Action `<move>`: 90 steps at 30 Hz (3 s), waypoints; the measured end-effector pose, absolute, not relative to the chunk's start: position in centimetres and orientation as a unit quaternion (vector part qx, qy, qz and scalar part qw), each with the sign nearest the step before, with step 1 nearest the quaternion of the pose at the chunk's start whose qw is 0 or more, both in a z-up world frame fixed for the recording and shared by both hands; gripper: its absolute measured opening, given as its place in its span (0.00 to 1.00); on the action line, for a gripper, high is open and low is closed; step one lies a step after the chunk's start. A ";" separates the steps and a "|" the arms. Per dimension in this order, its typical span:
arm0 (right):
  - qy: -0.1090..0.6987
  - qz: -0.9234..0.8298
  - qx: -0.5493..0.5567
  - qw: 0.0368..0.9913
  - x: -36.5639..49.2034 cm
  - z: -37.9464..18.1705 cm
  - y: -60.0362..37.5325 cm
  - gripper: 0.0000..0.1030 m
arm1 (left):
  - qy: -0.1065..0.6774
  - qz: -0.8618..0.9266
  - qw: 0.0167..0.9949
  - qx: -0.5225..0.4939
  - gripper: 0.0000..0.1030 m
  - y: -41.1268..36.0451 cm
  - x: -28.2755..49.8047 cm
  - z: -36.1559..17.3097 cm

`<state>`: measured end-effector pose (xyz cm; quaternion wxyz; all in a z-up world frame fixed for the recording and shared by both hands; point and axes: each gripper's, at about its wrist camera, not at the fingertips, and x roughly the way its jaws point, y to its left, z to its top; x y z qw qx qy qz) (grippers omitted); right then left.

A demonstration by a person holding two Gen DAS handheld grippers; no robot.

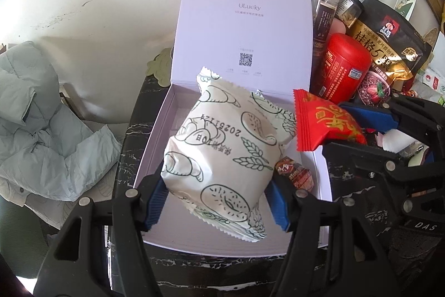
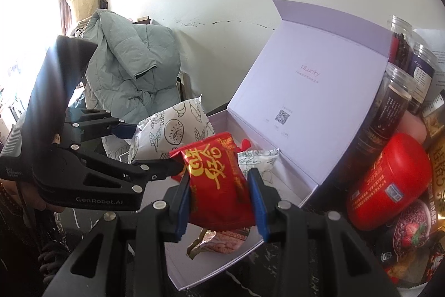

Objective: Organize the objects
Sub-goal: 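Carry the croissant bag and red candy bag over the lavender box with both grippers, then lower the croissant bag into the box with the left gripper while the right releases the candy bag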

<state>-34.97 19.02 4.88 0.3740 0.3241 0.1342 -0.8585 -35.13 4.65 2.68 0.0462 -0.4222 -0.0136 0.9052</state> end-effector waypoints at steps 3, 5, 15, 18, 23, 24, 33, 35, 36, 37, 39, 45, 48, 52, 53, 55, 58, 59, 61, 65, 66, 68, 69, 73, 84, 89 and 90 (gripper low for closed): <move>0.130 -0.861 0.323 0.370 -36.0 4.9 18.8 0.38 | -0.012 0.903 0.050 -0.426 0.59 4.4 -36.3 2.5; 0.122 -0.863 0.322 0.369 -36.8 4.8 18.7 0.38 | -0.011 0.902 0.048 -0.428 0.59 4.3 -37.1 2.2; 0.105 -0.872 0.325 0.351 -39.9 2.6 18.2 0.38 | -0.015 0.893 0.033 -0.449 0.59 3.2 -40.1 -1.0; 0.106 -0.871 0.330 0.348 -40.1 1.8 18.1 0.38 | -0.012 0.892 0.024 -0.451 0.59 3.1 -40.4 -1.7; 0.112 -0.863 0.342 0.354 -40.1 0.8 17.2 0.38 | -0.006 0.889 0.016 -0.458 0.59 3.0 -40.4 -2.3; 0.114 -0.862 0.343 0.356 -40.1 0.7 17.1 0.38 | -0.004 0.888 0.013 -0.459 0.59 3.0 -40.5 -2.4; 0.142 -0.849 0.368 0.351 -40.1 -1.4 15.7 0.38 | 0.018 0.872 -0.005 -0.489 0.59 3.2 -40.7 -3.7; 0.144 -0.848 0.371 0.350 -40.2 -1.5 15.7 0.38 | 0.022 0.872 -0.006 -0.490 0.60 3.3 -40.7 -3.7; 0.145 -0.848 0.373 0.349 -40.2 -1.6 15.7 0.38 | 0.025 0.870 -0.005 -0.493 0.60 3.4 -40.7 -3.8; 0.146 -0.846 0.375 0.349 -40.2 -1.7 15.6 0.38 | 0.025 0.870 -0.005 -0.493 0.60 3.4 -40.7 -3.9; 0.148 -0.841 0.384 0.352 -40.2 -2.1 15.7 0.38 | 0.026 0.867 -0.003 -0.498 0.60 3.5 -40.8 -4.1; 0.147 -0.830 0.404 0.354 -40.5 -3.1 15.6 0.38 | 0.027 0.856 0.000 -0.516 0.62 3.6 -41.0 -4.9; 0.144 -0.829 0.407 0.356 -40.7 -3.3 15.7 0.38 | 0.025 0.855 0.000 -0.519 0.62 3.4 -40.9 -5.1; 0.140 -0.826 0.412 0.357 -40.8 -3.5 15.9 0.39 | 0.025 0.853 0.001 -0.521 0.62 3.7 -40.8 -5.1; 0.140 -0.826 0.412 0.357 -40.8 -3.6 15.9 0.39 | 0.027 0.854 0.001 -0.520 0.62 3.8 -40.8 -5.2; 0.138 -0.827 0.412 0.357 -40.9 -3.6 16.0 0.39 | 0.027 0.855 0.003 -0.517 0.62 3.9 -40.8 -5.2; 0.136 -0.827 0.413 0.356 -40.8 -3.5 16.1 0.39 | 0.022 0.855 0.000 -0.518 0.64 3.9 -40.8 -5.2; 0.134 -0.828 0.413 0.356 -40.8 -3.4 16.2 0.39 | 0.020 0.855 -0.001 -0.519 0.64 3.9 -40.8 -5.2; 0.130 -0.827 0.415 0.357 -40.7 -3.4 16.4 0.39 | 0.018 0.854 0.000 -0.520 0.64 3.9 -40.9 -5.1; 0.123 -0.829 0.415 0.355 -40.6 -3.1 16.8 0.39 | 0.018 0.856 0.002 -0.517 0.65 3.9 -41.0 -5.0; 0.122 -0.830 0.414 0.354 -40.4 -3.0 16.8 0.39 | 0.017 0.858 0.003 -0.514 0.65 3.9 -40.9 -4.8; 0.119 -0.832 0.410 0.355 -40.4 -2.7 16.8 0.45 | 0.016 0.860 0.004 -0.510 0.65 3.9 -40.8 -4.6; 0.118 -0.833 0.407 0.355 -40.3 -2.5 16.9 0.47 | 0.015 0.862 0.004 -0.507 0.65 3.8 -40.8 -4.4; 0.118 -0.840 0.399 0.348 -40.1 -1.9 17.1 0.51 | 0.017 0.872 -0.004 -0.490 0.69 3.5 -40.5 -3.6; 0.093 -0.855 0.400 0.316 -40.0 -0.9 18.4 0.55 | 0.011 0.891 -0.011 -0.454 0.77 3.2 -39.4 -1.3; 0.081 -0.861 0.398 0.306 -39.7 -0.2 19.1 0.57 | -0.002 0.894 -0.005 -0.448 0.82 3.3 -38.5 -0.7; 0.083 -0.862 0.397 0.303 -39.6 0.0 19.2 0.58 | -0.006 0.895 -0.005 -0.447 0.82 3.2 -38.3 -0.5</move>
